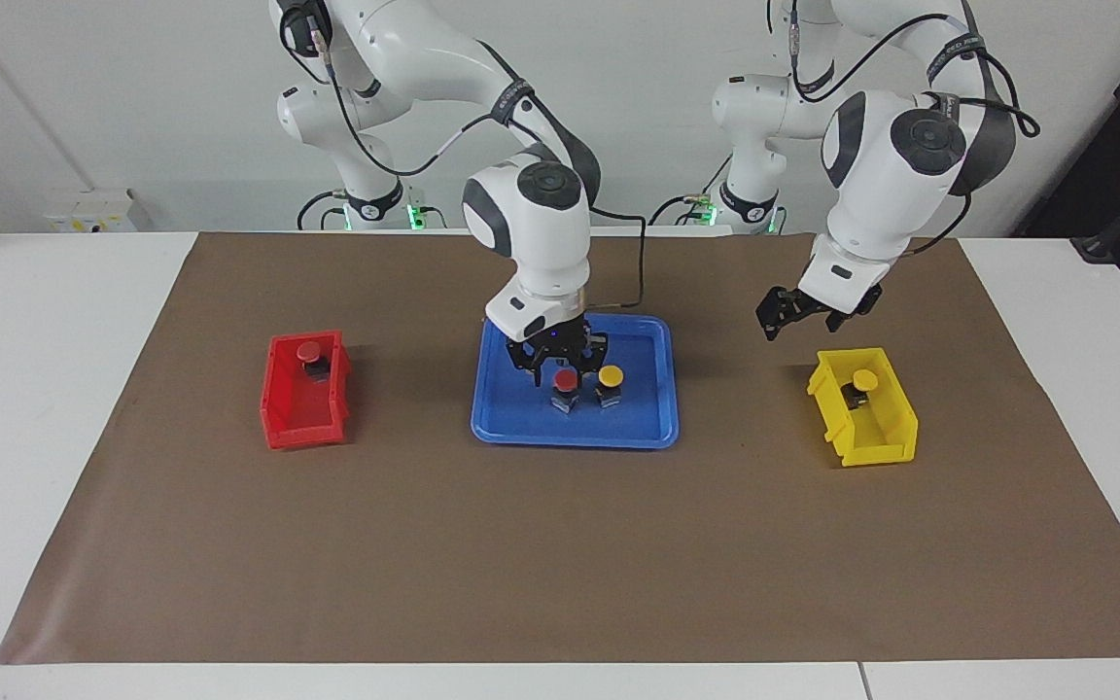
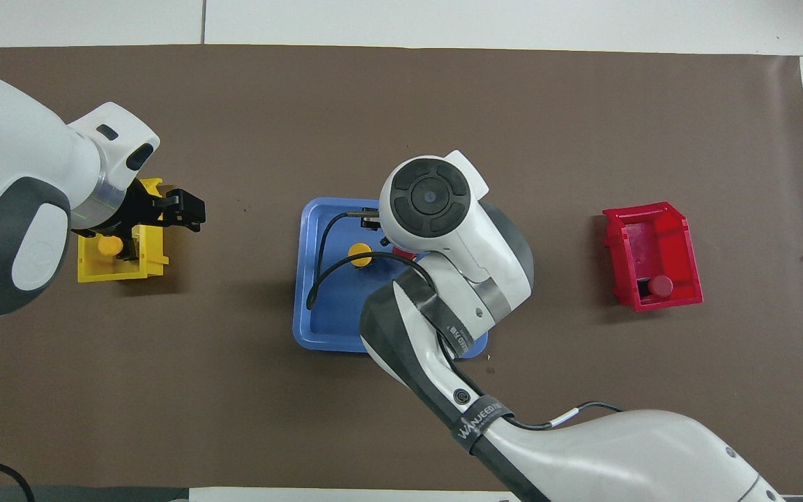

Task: Sort red and yellow buttons by color
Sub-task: 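Reach the right gripper to the remaining red button while the left gripper withdraws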

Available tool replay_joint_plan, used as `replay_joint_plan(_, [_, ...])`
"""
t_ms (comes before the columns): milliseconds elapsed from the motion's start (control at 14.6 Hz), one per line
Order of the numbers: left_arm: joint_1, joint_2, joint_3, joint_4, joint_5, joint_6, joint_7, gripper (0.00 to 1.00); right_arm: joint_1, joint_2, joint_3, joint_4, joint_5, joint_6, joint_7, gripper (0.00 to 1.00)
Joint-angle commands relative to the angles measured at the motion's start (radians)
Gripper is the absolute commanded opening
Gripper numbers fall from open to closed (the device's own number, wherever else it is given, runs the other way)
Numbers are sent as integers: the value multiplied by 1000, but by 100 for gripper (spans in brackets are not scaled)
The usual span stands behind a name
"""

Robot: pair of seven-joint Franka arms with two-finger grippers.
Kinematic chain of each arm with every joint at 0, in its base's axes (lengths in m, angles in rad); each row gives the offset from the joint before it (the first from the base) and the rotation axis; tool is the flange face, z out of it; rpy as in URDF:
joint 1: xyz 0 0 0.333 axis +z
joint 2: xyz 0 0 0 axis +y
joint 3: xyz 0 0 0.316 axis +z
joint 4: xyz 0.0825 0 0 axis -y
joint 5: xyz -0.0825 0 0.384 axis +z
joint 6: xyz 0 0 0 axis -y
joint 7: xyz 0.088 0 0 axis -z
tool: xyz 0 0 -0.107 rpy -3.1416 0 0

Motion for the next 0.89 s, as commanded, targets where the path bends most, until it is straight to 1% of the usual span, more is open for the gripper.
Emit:
replay_joint_plan(0, [7, -40, 6, 1, -1, 5, 17, 100, 1, -8, -3, -45, -10, 29, 17, 66])
replay_joint_plan(343, [10, -41, 12, 5, -1, 2, 15, 100, 4, -34, -1, -128, -10, 75, 12, 67])
replay_joint_plan(480, [19, -41, 12, 5, -1, 0, 3, 100, 16, -38, -1, -151, -10, 98, 12, 66])
replay_joint_plan(549, [15, -43, 10, 2, -1, -8, 1, 100, 17, -40, -1, -153, -10, 98, 11, 64])
replay_joint_plan(686, [18, -52, 10, -4, -3, 3, 3, 100, 17, -40, -1, -151, -10, 98, 9, 51])
replay_joint_plan(824, [9, -51, 9, -2, -3, 8, -14, 100, 14, -38, -1, -142, -10, 87, 6, 33])
